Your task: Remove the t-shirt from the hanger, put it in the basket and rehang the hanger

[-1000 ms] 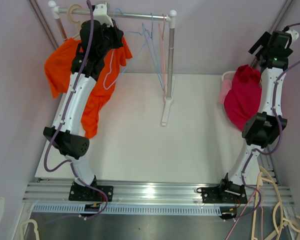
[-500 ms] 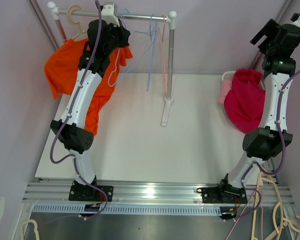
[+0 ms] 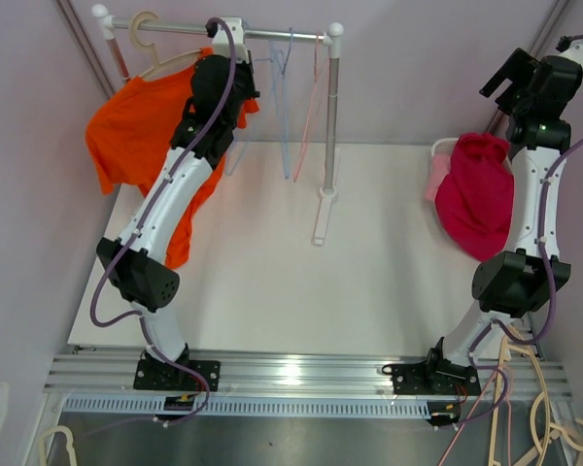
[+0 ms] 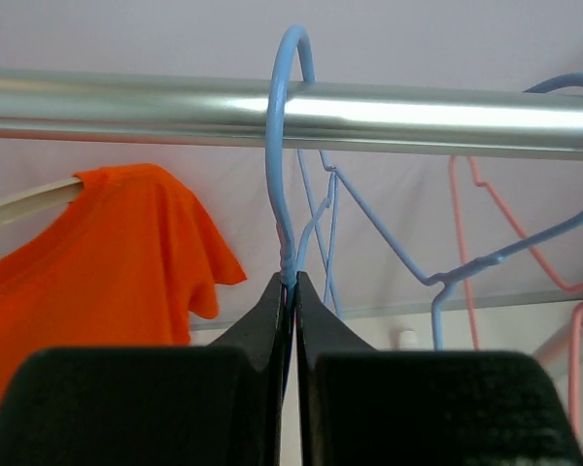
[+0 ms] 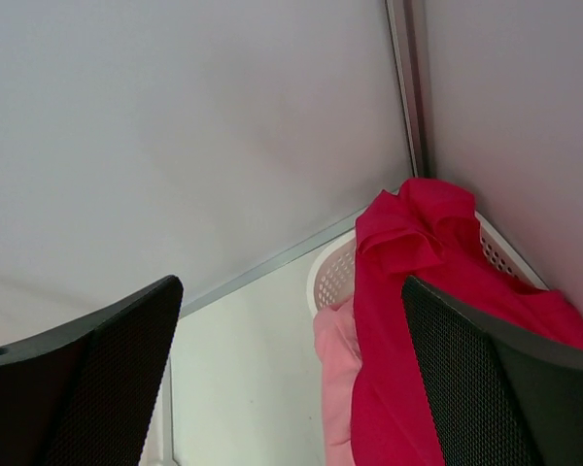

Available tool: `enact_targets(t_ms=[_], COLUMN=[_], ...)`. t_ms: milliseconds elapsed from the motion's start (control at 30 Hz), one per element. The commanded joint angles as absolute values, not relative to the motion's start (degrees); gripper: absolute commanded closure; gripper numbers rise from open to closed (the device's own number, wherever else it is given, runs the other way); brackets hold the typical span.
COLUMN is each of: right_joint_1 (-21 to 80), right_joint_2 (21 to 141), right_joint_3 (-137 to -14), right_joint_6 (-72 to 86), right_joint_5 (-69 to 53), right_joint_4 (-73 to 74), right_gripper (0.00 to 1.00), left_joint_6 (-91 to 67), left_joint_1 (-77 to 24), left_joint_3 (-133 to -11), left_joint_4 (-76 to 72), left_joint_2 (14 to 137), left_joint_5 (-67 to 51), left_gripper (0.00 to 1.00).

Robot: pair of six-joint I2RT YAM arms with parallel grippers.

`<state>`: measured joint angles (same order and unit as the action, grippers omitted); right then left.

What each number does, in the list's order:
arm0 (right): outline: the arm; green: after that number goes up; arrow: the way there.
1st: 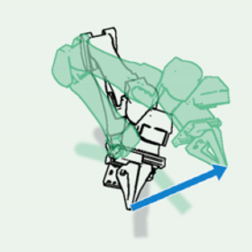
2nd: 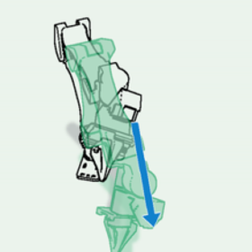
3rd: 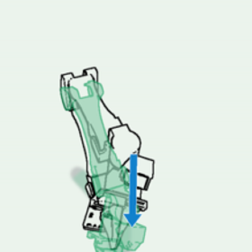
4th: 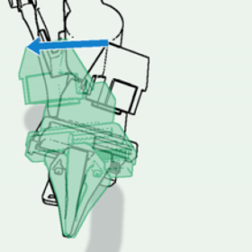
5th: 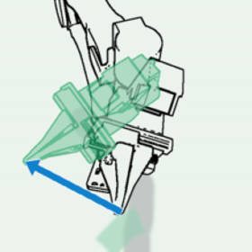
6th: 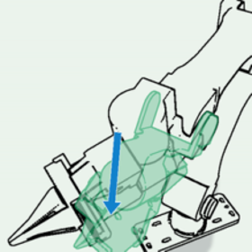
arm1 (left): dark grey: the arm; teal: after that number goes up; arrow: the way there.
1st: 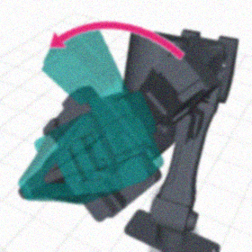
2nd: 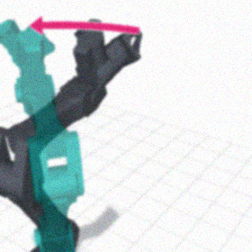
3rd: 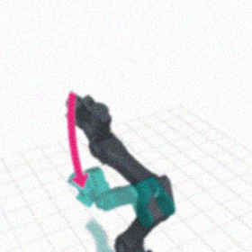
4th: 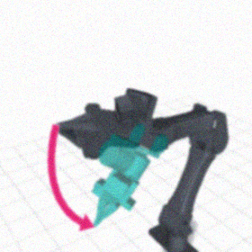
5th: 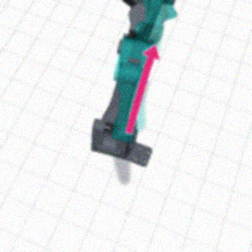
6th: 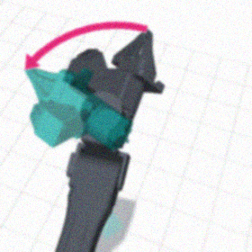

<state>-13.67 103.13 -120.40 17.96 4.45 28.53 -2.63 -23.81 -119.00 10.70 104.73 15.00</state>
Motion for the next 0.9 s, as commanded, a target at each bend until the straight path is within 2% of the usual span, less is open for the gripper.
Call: enact_targets(t_ms=[0, 133, 167, 200, 233, 533, 600, 633, 700, 733, 867], right_joint_1=[-13.45, -13.53, -13.54, -13.54, -13.54, -13.45, -13.54, -13.54, -13.45, -13.36, -13.36], right_joint_2=[99.41, 98.88, 98.88, 98.96, 98.96, 97.38, 97.21, 97.12, 97.12, 97.03, 96.94], right_joint_3=[-119.10, -118.39, -118.39, -118.30, -118.30, -117.07, -116.98, -116.98, -116.98, -116.98, -116.98], right_joint_6=[17.58, 17.67, 17.93, 18.02, 18.10, 17.93, 18.02, 18.10, 18.19, 18.19, 18.10], right_joint_5=[2.64, 2.20, 2.02, 1.41, 1.23, 0.79, 0.62, 0.62, 0.70, 0.62, 0.62], right_joint_4=[25.76, 25.66, 25.66, 25.58, 25.66, 25.66, 25.75, 25.84, 25.93, 26.01, 26.45], right_gripper=[0.01, 0.01, 0.01, 0.01, 0.01, 0.00, 0.01, 0.01, 0.00, 0.00, 0.01], left_joint_6=[3.25, 3.43, 3.69, 3.60, 3.78, 4.39, 4.48, 4.48, 4.40, 4.13, 3.25], left_joint_1=[-25.66, -25.84, -25.84, -25.84, -25.84, -27.15, -27.60, -27.95, -28.21, -28.39, -28.39], left_joint_3=[-121.63, -122.34, -122.60, -123.39, -123.75, -126.12, -125.95, -125.95, -125.95, -126.03, -124.81], left_joint_4=[6.33, 7.03, 6.77, 6.94, 7.20, 7.38, 7.12, 6.95, 6.86, 6.86, 7.65], left_joint_2=[104.94, 104.59, 104.68, 105.29, 105.73, 109.51, 110.04, 110.04, 110.13, 109.95, 107.41], left_joint_5=[22.05, 20.22, 20.30, 20.48, 20.39, 21.45, 21.97, 21.89, 21.62, 21.71, 21.45], left_gripper=[0.99, 0.99, 0.98, 0.89, 0.86, 0.80, 0.71, 0.62, 0.57, 0.50, 0.44])
